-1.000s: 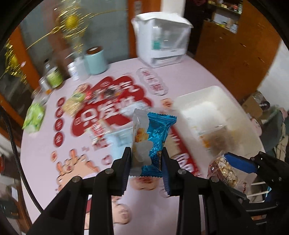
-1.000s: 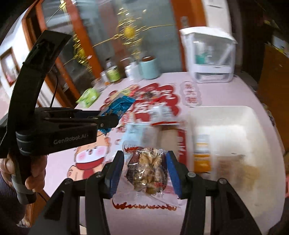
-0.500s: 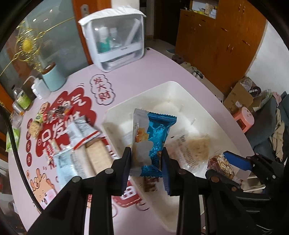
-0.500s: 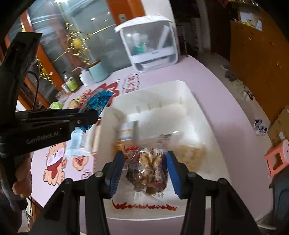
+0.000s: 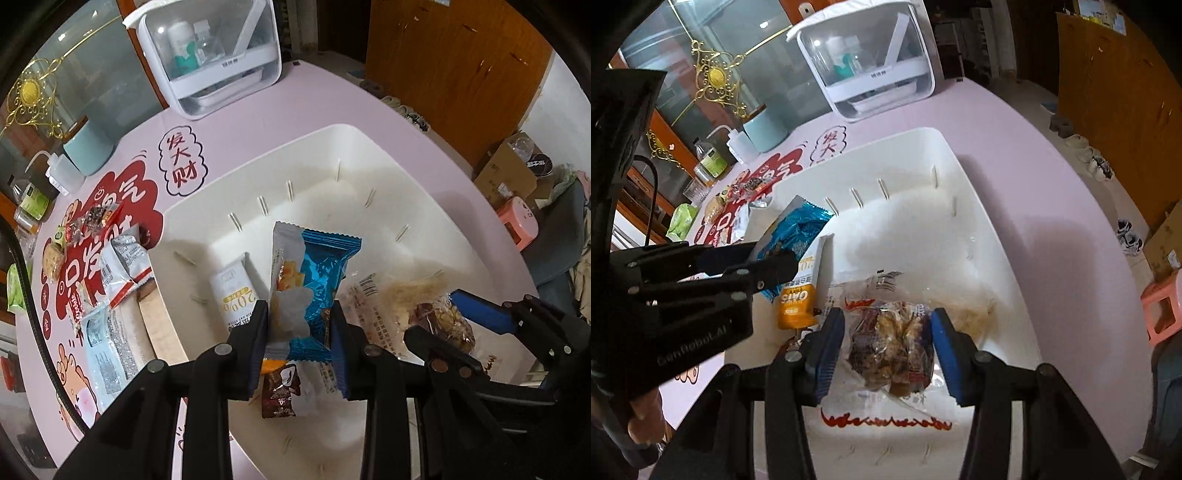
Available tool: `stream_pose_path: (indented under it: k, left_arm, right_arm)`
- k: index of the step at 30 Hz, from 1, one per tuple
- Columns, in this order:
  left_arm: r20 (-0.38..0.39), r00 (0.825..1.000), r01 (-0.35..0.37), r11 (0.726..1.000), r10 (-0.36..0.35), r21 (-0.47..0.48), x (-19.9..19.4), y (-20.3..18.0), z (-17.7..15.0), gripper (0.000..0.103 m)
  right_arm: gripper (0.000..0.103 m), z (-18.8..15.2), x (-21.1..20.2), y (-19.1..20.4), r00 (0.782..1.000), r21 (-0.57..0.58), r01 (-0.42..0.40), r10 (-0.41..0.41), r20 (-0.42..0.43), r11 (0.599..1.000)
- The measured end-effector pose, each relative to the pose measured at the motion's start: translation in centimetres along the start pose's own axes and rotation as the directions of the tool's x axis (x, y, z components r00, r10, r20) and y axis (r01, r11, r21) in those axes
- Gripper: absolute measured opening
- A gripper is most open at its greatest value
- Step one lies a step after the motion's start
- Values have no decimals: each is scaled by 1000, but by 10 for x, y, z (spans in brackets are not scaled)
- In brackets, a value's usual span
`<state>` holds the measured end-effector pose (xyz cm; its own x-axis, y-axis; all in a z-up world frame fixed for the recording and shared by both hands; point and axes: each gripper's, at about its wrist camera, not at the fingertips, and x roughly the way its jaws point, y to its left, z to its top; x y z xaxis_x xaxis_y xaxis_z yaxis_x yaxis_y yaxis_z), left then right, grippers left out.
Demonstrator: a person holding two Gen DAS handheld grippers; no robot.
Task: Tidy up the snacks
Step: 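Carry both snacks over the white basket and open both tools to drop them, then move both tools back over the snack pile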
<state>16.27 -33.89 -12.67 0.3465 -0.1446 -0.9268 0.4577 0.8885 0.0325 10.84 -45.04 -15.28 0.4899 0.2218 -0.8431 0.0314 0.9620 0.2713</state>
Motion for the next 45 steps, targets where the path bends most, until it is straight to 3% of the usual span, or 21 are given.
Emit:
stream_pose_path:
  k: [9, 11, 13, 14, 16, 17, 34, 45]
  left_arm:
    - [-10, 999, -46, 999, 46, -17, 10, 11, -6, 33]
    - [-6, 999, -49, 999, 49, -16, 7, 13, -7, 43]
    - [8, 998, -54, 998, 54, -12, 3, 14, -8, 71]
    - [29, 998, -60, 998, 60, -11, -1, 14, -8, 73]
    - [51, 996, -67, 998, 68, -4, -7, 14, -9, 74]
    - [53, 996, -71, 998, 71, -1, -9, 15, -9, 74]
    - [99, 993, -64, 997, 68, -39, -58, 42, -38, 74]
    - [142, 985, -85, 992, 98, -95, -107, 81, -81, 75]
  right_arm:
    - [50, -3, 15, 4, 999, -6, 30, -30, -35, 1000]
    - [50, -3, 15, 4, 999, -4, 33, -33, -27, 999]
    - [50, -1, 14, 7, 999, -6, 46, -46, -23, 999]
    - [53, -1, 13, 9, 998, -14, 54, -54, -25, 998]
    - [81, 1, 16, 12, 998, -30, 39, -41, -51, 999]
    - [84, 2, 17, 13, 998, -34, 31, -33, -62, 999]
    - [84, -5, -6, 47, 999, -49, 51, -51, 1, 997]
    - [84, -19, -27, 100, 999, -117, 42, -38, 36, 992]
